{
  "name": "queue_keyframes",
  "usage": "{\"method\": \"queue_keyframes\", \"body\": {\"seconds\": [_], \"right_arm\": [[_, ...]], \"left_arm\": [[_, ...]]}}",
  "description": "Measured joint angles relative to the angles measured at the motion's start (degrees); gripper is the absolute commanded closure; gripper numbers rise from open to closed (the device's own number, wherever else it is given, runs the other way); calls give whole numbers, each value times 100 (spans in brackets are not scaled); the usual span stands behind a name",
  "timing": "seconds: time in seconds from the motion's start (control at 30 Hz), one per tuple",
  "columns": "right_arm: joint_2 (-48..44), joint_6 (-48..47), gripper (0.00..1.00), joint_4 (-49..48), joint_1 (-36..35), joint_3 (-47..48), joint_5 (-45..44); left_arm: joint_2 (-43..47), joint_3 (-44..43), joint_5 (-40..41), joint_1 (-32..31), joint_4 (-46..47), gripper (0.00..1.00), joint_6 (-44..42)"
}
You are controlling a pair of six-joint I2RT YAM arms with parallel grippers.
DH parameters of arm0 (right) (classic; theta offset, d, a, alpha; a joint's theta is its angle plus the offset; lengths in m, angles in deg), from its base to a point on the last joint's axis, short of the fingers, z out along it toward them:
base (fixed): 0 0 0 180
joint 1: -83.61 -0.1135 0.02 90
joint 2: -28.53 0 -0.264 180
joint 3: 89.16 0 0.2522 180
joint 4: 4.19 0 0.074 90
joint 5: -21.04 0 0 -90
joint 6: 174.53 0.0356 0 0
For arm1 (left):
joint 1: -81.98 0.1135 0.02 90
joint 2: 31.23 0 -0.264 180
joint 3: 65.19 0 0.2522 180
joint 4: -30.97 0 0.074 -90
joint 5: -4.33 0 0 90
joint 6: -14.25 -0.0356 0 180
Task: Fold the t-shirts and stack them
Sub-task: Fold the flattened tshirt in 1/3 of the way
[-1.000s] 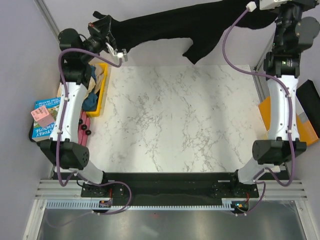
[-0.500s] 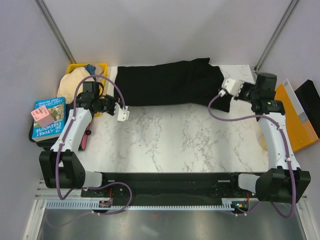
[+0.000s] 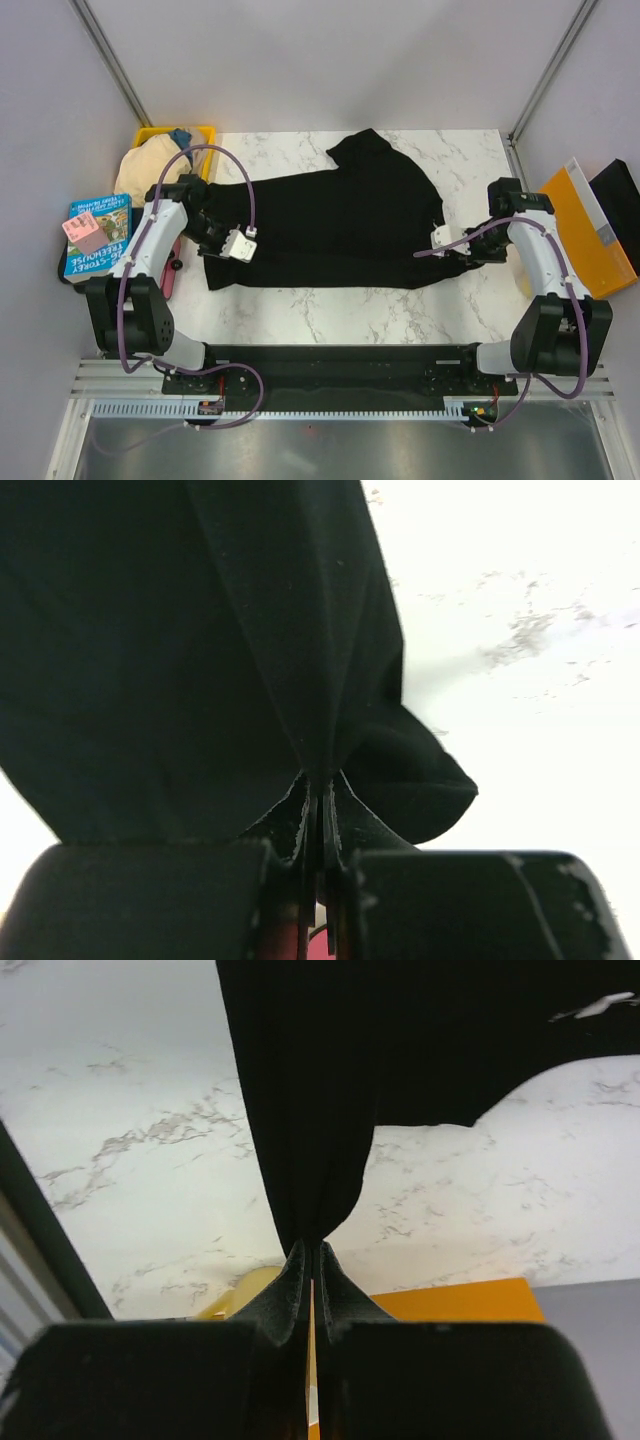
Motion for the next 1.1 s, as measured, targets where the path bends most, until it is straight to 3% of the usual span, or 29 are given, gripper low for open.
{"method": "queue_keyframes", "body": {"seconds": [0.2,0.37,0.5,0.83,0.97,1.0,1.1], "right_arm": [[61,-133,100,35,4,-22,-2],[116,26,100,-1049,-74,-181,76],[435,286,100,-2022,-291,-175,83],[1530,841,100,-3613,-905,98,-136],[1705,944,100,-3904,-1045,177,-173],[1722,984,100,-3980,-1064,177,-186],[1788,1064,100,-4153,-1132,232,-219]], "left_arm": [[9,240,109,0,-179,98,-9],[9,260,155,0,-223,95,-17],[7,260,201,0,-243,80,-22],[-225,168,623,0,-286,75,-24],[-444,-33,785,-2,-282,79,-24],[-487,-81,863,-2,-282,93,-24],[-621,-208,1095,-2,-271,98,-44]]}}
